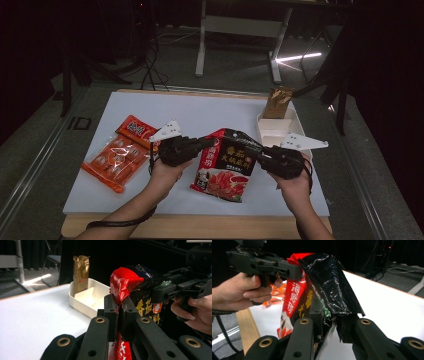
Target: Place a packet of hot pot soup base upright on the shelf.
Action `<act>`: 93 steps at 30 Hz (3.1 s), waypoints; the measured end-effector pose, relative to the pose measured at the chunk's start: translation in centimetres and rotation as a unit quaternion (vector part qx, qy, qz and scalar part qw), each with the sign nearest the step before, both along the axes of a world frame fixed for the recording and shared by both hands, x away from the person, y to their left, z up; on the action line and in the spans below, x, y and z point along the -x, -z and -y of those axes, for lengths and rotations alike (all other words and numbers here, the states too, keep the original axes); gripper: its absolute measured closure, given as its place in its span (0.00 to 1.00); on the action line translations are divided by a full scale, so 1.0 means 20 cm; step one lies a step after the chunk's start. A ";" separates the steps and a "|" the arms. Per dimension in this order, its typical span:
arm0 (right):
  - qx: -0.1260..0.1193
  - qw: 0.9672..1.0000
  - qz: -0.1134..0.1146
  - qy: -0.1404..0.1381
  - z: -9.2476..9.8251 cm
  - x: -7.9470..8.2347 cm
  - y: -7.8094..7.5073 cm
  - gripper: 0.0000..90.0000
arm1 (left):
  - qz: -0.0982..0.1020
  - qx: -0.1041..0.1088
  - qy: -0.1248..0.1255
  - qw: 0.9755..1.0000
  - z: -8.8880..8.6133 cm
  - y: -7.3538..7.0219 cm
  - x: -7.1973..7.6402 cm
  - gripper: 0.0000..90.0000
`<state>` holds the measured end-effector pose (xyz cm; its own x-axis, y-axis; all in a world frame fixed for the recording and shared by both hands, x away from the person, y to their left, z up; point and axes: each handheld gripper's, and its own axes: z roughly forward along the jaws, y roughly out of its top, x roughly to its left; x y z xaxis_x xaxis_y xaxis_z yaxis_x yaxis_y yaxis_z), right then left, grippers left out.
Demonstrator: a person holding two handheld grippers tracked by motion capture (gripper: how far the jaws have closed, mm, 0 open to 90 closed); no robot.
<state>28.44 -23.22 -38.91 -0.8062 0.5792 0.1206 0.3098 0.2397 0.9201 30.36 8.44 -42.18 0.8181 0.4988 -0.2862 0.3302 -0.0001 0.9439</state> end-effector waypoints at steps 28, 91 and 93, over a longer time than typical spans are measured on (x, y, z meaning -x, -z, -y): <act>0.002 0.999 0.041 0.004 0.07 0.02 -0.15 0.86 | -0.043 -0.008 0.043 0.998 -0.13 0.11 0.10 0.01; 0.024 0.984 0.050 0.168 0.61 -0.52 -0.30 0.85 | -0.035 -0.065 0.017 0.997 -0.44 0.47 0.15 0.00; 0.030 0.983 0.057 0.169 0.61 -0.55 -0.30 0.85 | -0.038 -0.063 0.016 0.997 -0.45 0.47 0.15 0.00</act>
